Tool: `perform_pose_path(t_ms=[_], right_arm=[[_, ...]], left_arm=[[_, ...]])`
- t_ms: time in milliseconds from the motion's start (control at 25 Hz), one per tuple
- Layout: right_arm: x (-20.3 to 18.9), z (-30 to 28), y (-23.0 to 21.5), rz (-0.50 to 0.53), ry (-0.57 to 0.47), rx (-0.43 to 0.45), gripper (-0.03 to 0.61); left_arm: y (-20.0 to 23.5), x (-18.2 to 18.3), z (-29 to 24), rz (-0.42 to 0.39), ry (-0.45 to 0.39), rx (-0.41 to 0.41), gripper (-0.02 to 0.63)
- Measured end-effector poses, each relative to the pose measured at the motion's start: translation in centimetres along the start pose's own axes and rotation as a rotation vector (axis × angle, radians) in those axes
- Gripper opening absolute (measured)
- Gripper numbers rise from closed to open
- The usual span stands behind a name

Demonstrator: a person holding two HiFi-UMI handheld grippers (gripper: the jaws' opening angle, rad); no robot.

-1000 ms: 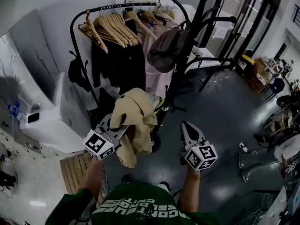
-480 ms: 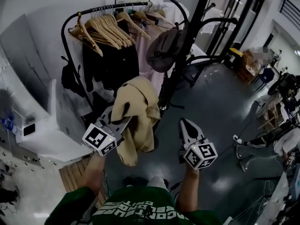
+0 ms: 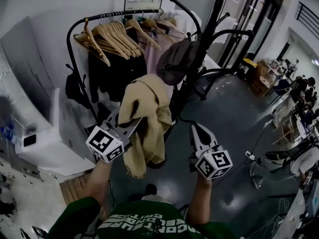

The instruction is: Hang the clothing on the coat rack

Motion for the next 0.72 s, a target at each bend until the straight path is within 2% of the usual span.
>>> perform_pose_path(t_ms=[320, 720], right_arm=[[0.5, -1.9, -0.5, 0.012, -0.01, 0.025, 0.008], [0.5, -3.0, -2.1, 0.005, -0.018, 0.002, 0.008]], left_arm=[[1.9, 1.2, -2.8, -0.003, 0.001, -0.002, 0.069], [4.3, 0.7, -6.4, 0.008, 0.025, -0.014, 0.07]])
Point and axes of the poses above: the fingertips, and each gripper's own axes: z backward along the fingers, y to its left, x out of its top, the point moved 5 cm from there along z, backward along the fingers, and after that the axes turned 6 degrees about -x, right-handed, at the moved point
